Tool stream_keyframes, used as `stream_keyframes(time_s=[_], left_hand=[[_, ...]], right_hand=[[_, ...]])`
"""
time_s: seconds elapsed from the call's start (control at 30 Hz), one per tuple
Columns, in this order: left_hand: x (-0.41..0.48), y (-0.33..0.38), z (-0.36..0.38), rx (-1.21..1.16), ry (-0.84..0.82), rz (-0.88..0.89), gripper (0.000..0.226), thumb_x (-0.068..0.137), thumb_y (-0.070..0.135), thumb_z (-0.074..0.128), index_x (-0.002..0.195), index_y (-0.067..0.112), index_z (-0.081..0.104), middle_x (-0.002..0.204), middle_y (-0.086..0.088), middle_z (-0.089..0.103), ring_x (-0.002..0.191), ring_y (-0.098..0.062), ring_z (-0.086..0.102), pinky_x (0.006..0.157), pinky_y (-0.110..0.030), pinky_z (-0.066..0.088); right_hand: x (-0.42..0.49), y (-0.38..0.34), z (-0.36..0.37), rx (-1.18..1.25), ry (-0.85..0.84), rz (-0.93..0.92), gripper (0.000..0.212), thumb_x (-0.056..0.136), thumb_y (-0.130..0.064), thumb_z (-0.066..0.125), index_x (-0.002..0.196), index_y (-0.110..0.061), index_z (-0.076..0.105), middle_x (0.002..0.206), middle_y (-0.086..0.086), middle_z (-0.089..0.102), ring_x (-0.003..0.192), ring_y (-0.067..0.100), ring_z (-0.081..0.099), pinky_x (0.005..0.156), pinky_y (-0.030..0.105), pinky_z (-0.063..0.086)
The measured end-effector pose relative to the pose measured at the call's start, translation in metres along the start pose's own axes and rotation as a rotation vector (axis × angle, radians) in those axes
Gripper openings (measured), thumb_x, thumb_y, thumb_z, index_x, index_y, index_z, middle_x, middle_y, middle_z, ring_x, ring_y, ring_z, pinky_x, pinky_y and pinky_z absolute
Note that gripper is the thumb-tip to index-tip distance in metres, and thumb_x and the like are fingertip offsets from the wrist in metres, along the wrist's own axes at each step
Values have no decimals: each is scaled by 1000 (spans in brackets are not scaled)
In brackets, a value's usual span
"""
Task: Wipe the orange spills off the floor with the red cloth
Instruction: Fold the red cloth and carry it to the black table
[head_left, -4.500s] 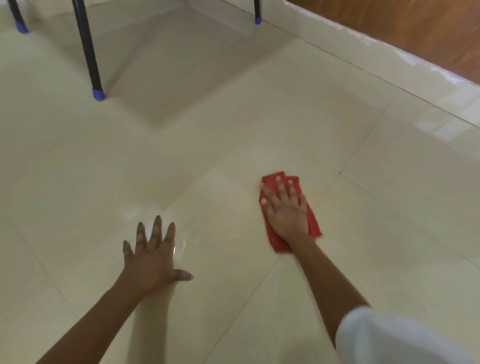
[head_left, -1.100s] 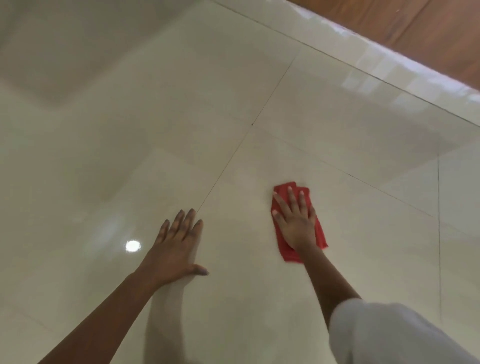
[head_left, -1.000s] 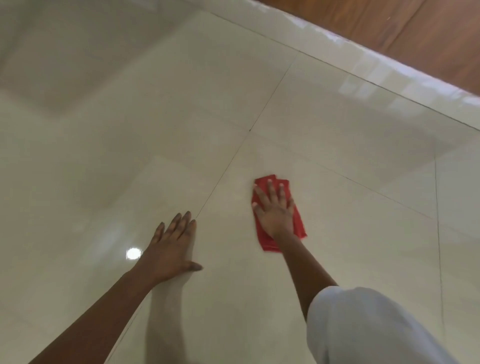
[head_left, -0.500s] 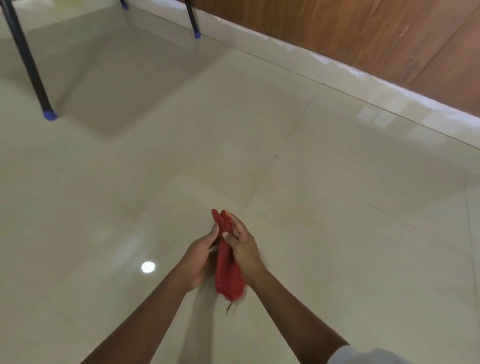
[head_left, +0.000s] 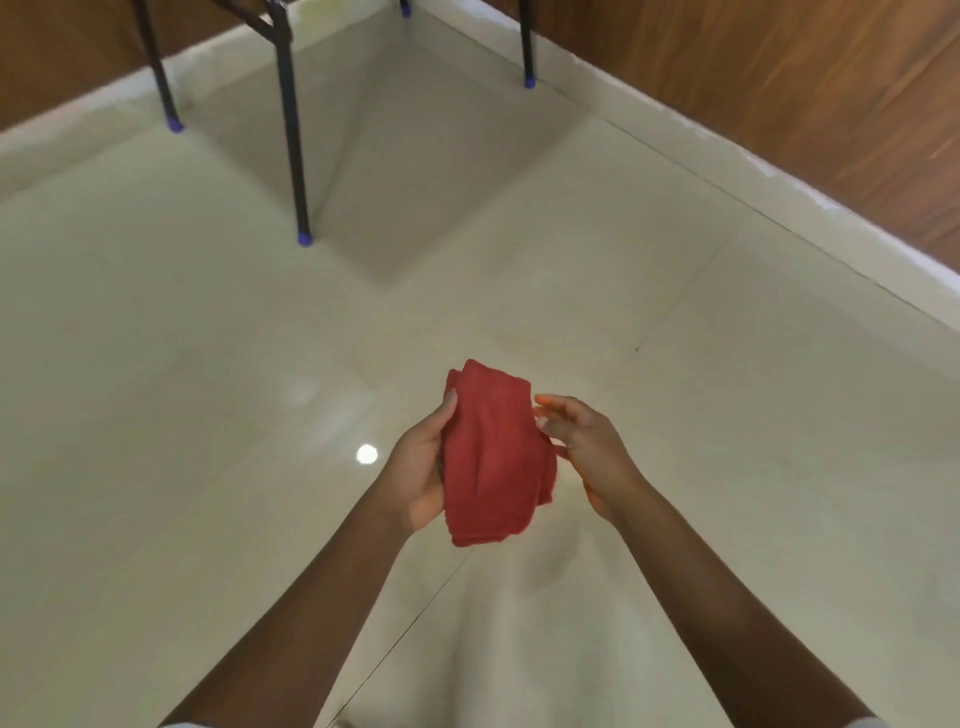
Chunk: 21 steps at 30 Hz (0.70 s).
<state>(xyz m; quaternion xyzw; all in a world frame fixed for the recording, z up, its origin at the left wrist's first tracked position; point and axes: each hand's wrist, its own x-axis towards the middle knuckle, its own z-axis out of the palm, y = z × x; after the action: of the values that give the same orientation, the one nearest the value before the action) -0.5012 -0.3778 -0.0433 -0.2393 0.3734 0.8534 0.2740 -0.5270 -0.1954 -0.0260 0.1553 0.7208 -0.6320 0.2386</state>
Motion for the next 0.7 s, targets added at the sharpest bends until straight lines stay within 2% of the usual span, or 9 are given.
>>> stream_keyframes(time_s=[0.1,0.17,0.27,0.33,0.4,0.47,0.53,0.6,0.7], left_hand=[[-56,46,40,14,6,22,46,87,49,55,116,15,66,124,-10,64,114,-24,61,82,-33,56],[-95,79,67,49,-3,33,45,88,51,53,116,18,66,123,-7,65,114,-23,61,81,-33,56],[-160,129,115,55,-9,75,46,89,52,52,119,20,64,125,-7,64,114,-24,61,80,-36,56],[-195,157,144,44,52,113,42,89,48,54,117,19,65,119,-3,68,106,-20,66,75,-35,57],[-230,182,172,62,202,181,37,89,43,55,115,18,66,101,6,73,89,-13,71,68,-33,55],[-264,203,200,66,287,245,31,90,39,54,111,19,65,95,6,71,85,-16,70,68,-37,54],[-290,222,223,32,304,275,25,92,36,51,108,20,64,97,4,67,88,-19,66,70,-38,53],[-311,236,244,17,310,300,21,93,33,50,104,21,64,100,3,65,92,-20,64,75,-38,51],[-343,262,271,103,365,420,24,91,31,53,114,25,55,120,7,56,117,-19,49,90,-39,39]], right_hand=[[-42,-63,4,20,-44,90,20,92,-23,57,107,-12,64,100,0,68,87,11,63,75,24,48],[-71,-111,6,59,-57,81,16,90,-24,61,95,-10,66,90,1,68,80,14,63,74,25,48],[-122,-191,7,83,-5,-1,8,85,-15,66,81,-10,63,90,6,66,83,18,61,78,30,48],[-152,-238,8,122,27,-72,10,83,-10,67,75,-10,62,82,6,64,78,19,59,77,32,49],[-186,-289,9,143,26,-156,13,83,-10,67,71,-13,60,69,-3,60,64,14,54,60,30,46],[-217,-338,10,102,-14,-269,16,84,-12,65,71,-17,59,59,-13,55,54,7,49,48,23,40],[-239,-381,12,5,-57,-404,18,86,-9,64,72,-18,58,61,-14,55,57,2,50,53,16,41],[-260,-419,15,-104,-98,-509,17,86,-7,63,74,-16,57,69,-7,57,64,2,52,61,14,42],[-290,-482,19,-258,-175,-637,13,86,-7,63,77,-14,58,73,0,58,68,8,52,63,17,42]])
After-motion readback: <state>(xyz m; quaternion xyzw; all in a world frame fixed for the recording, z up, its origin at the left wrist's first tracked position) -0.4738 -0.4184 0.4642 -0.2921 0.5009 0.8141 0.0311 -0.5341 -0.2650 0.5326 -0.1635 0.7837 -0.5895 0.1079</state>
